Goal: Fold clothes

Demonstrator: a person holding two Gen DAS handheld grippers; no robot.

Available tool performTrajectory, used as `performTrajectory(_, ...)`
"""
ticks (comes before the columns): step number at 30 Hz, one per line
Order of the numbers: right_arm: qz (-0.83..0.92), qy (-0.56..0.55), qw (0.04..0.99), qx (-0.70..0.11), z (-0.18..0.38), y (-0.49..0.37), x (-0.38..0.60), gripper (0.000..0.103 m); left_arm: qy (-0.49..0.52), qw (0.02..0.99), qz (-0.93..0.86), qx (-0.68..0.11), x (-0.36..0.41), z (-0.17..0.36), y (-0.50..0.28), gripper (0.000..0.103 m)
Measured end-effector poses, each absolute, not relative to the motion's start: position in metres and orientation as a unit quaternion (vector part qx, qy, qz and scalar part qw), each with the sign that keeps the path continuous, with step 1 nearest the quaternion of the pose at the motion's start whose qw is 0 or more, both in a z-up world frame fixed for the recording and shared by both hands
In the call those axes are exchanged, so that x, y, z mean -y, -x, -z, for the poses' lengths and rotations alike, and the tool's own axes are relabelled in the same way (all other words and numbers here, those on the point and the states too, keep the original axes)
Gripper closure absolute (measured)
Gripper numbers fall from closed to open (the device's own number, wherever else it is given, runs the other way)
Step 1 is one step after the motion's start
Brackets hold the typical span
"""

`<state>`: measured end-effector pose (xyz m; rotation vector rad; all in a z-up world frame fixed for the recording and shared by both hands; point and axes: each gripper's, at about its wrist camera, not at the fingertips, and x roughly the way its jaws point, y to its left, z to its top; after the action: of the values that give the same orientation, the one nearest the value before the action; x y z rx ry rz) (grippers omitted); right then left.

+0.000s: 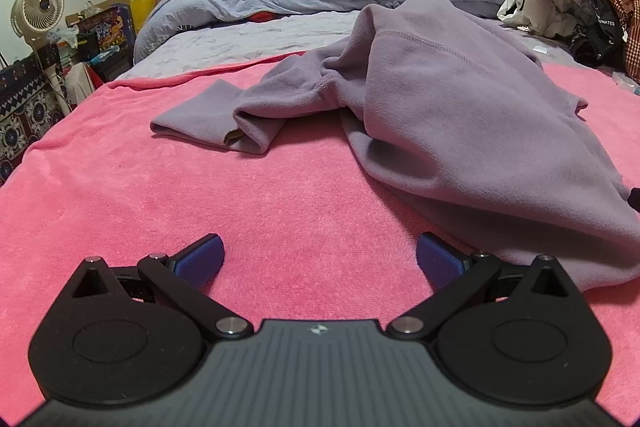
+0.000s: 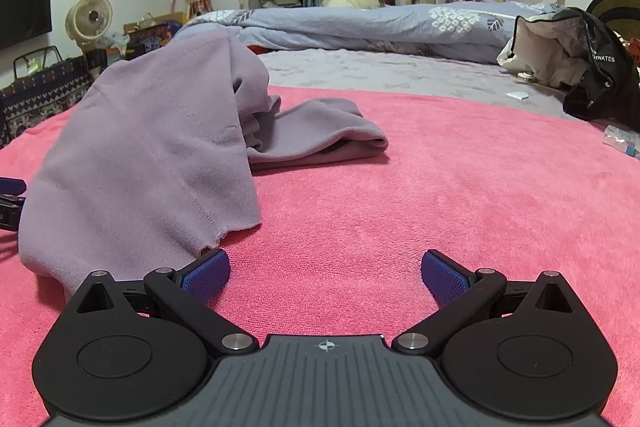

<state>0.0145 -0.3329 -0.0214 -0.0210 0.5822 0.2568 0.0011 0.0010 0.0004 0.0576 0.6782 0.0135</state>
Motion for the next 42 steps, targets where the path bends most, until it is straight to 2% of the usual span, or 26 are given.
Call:
performTrajectory(12,-0.127,0.009,0.949,-0.287,0.018,-0.015,0.335,0.000,-0.072,0.949,-0.047,-0.302,0.026,-0.008,0.031,0.000)
performTrajectory(20,-0.136,-0.016,0.951,-0.278,0.022,-0.010,0.343,0.000,-0.237,0.947,0.018,-0.217,0.098,-0.012,0.093,0.000)
performTrajectory(26,-0.163,-0.075,0.950,-0.256,0.024,-0.005,0.361,0.000,-0.197,0.952,0.066,-0.226,0.132,-0.028,0.082,0.000)
performTrajectory(31,-0.204,-0.195,0.934,-0.217,0.029,0.002,0.396,0.000,-0.164,0.957,0.085,-0.222,0.159,-0.030,0.067,0.000)
performTrajectory(37,-0.180,-0.241,0.940,-0.162,0.024,0.019,0.413,0.000,-0.206,0.965,0.056,-0.154,0.194,-0.021,0.062,0.000)
performTrajectory(40,-0.166,-0.258,0.938,-0.158,0.022,0.018,0.419,0.000,-0.249,0.947,0.005,-0.202,0.211,-0.008,0.038,0.000)
performTrajectory(42,-0.164,-0.261,0.937,-0.163,0.021,0.017,0.423,0.000,-0.243,0.942,-0.001,-0.230,0.212,-0.005,0.028,0.000)
